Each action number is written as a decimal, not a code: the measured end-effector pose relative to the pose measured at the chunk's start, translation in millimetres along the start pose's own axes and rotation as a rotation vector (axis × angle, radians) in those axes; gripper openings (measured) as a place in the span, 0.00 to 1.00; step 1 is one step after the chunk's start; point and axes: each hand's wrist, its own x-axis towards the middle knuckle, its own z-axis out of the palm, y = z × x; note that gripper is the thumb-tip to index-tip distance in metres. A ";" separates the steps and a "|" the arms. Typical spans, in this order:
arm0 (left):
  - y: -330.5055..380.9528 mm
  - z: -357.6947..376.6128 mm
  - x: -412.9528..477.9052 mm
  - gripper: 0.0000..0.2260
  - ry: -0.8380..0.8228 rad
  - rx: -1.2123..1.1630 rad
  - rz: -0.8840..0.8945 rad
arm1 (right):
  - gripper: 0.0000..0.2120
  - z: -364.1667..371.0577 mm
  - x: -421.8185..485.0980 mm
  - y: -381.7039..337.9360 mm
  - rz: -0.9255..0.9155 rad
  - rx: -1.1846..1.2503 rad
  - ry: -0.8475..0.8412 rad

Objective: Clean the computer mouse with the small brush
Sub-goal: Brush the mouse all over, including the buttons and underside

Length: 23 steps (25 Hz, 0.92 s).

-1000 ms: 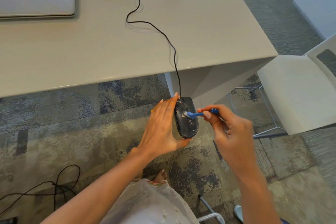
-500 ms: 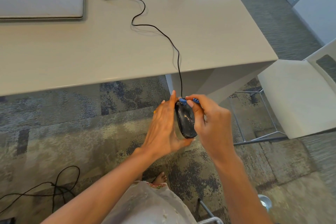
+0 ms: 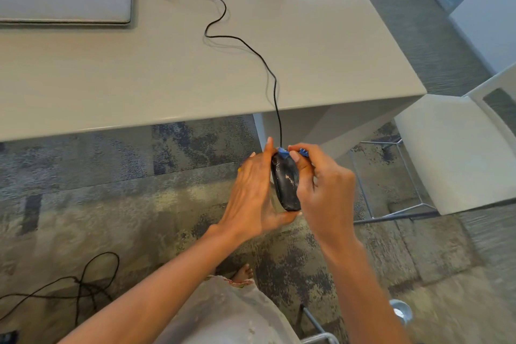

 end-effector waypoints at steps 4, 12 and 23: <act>-1.8 -1.1 -3.1 0.61 -0.038 0.006 -0.040 | 0.06 -3.4 -14.6 -4.1 -0.019 0.064 -0.024; -1.2 -3.2 -0.8 0.62 -0.021 0.010 -0.001 | 0.06 -9.8 2.4 7.7 -0.066 0.038 -0.066; -3.4 -0.8 -3.1 0.63 -0.046 0.023 -0.011 | 0.05 -32.1 16.5 12.8 -0.187 0.030 -0.209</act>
